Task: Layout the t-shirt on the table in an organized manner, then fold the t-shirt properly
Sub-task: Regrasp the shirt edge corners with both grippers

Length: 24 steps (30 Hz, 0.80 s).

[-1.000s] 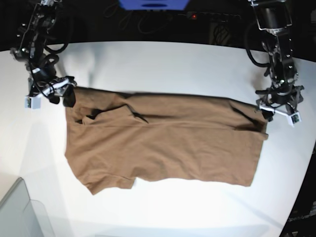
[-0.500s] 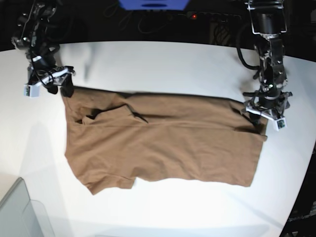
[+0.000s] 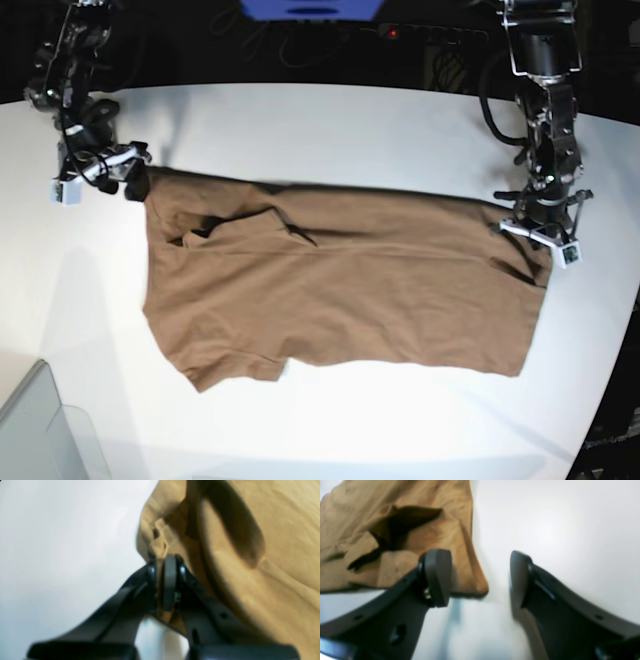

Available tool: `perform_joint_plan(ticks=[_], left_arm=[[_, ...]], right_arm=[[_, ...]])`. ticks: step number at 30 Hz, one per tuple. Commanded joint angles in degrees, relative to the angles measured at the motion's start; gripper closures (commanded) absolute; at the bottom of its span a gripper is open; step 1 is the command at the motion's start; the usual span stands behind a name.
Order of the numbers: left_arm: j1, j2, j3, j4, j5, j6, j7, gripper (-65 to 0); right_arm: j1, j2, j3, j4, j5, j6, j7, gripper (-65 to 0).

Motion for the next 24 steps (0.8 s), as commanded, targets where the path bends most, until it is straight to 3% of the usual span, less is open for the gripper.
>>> perform_joint_plan(ticks=[1,7,18,20,24], left_arm=[[0.51,-0.7,-0.21,0.12,0.44,0.61,1.77,0.0],[1.04,-0.53,-0.21,0.12,0.44,0.61,1.6,0.0],[2.01,-0.79,-0.21,0.39,0.44,0.61,1.95,0.0],[2.97,-0.79,-0.21,0.83,0.44,0.61,2.04,0.0],[4.91,-0.79,-0.21,0.83,0.79,0.61,2.48,0.0]], right_arm=[[0.25,0.37,-0.45,0.88,0.85,0.56,1.13,-37.7],[0.25,0.37,-3.44,-0.96,0.77,0.56,1.13,-37.7],[-0.1,0.63,-3.18,-5.09,0.77,0.73,1.22,-35.5],[-0.28,0.72,-3.18,-5.09,0.77,0.82,1.22,-28.5],[-1.6,0.72,-3.44,-5.09,0.77,0.82,1.22,-3.1]])
